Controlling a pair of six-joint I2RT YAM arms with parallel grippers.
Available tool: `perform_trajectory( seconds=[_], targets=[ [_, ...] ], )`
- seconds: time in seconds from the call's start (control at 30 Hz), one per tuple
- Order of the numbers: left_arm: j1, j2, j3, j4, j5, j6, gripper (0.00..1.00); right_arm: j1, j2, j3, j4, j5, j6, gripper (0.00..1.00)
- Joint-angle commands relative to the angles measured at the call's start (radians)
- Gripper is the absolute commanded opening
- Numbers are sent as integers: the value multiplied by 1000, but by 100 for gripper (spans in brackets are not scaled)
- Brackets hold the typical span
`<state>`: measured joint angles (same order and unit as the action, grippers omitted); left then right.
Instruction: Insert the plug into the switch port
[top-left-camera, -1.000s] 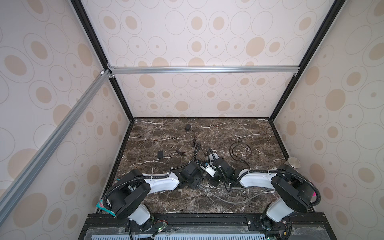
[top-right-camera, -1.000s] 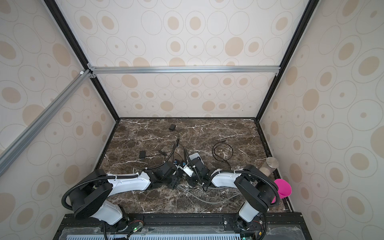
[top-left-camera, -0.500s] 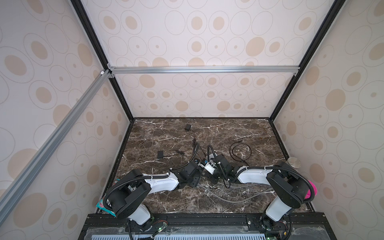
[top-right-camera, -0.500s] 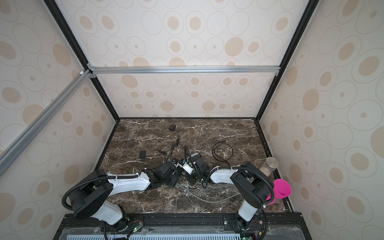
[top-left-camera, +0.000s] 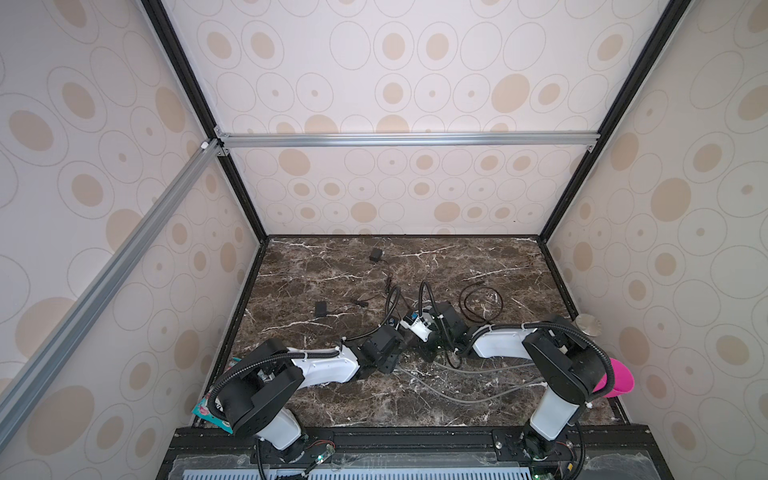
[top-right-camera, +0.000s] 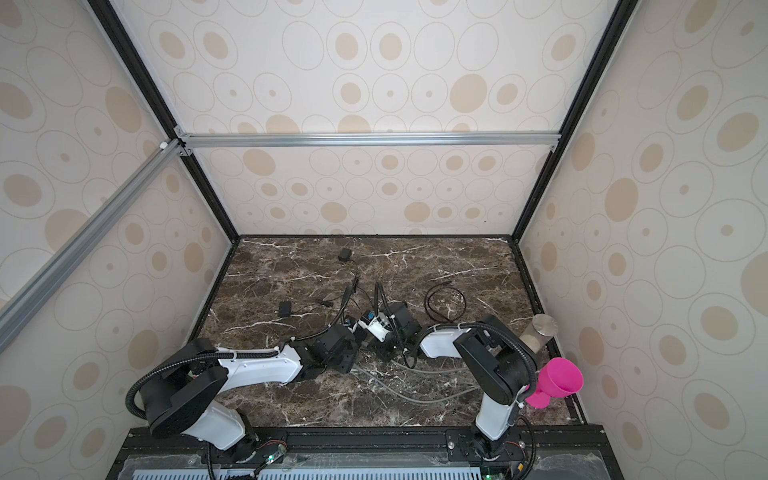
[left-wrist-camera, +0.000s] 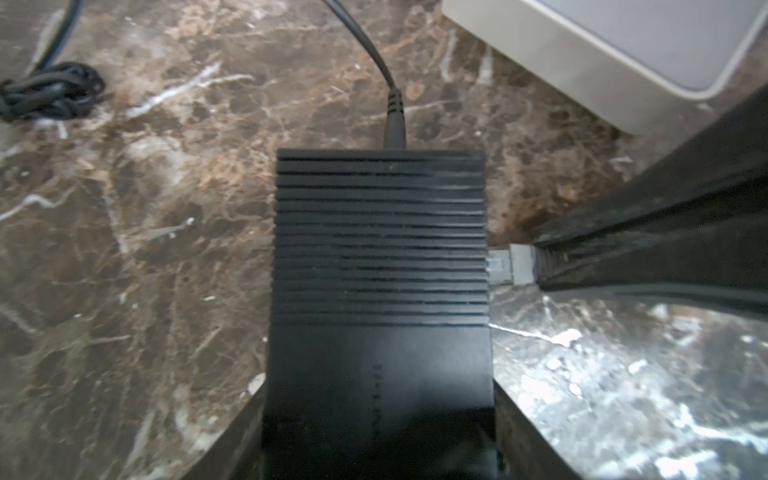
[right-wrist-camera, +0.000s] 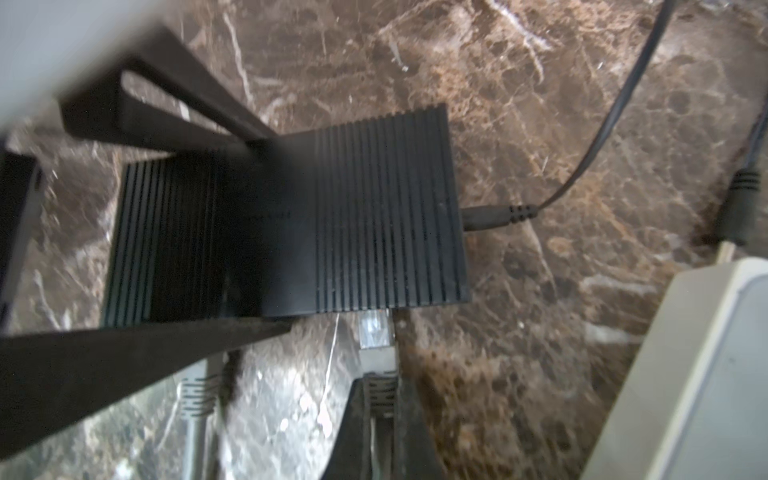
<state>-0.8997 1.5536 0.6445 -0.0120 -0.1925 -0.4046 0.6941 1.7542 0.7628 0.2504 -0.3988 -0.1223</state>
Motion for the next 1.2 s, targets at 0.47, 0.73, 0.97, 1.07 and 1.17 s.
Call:
perform_trajectory(
  seconds=[0.47,0.73,0.97,1.07,1.17],
  targets=[
    [-126,86,-31,-37,398,106,46,84,-128,197,128,116,-156,2],
    [-127,79,-40,-29,404,104,45,84,-15,197,192,74,-73,0],
    [-127,79,-42,-19,414,104,46,85,-15,246,166,69,-47,0],
    [-127,79,-48,-13,411,99,45,85,-44,268,139,87,-63,6],
    [-127,79,-58,0,411,91,45,84,-50,258,139,87,-57,7]
  ],
)
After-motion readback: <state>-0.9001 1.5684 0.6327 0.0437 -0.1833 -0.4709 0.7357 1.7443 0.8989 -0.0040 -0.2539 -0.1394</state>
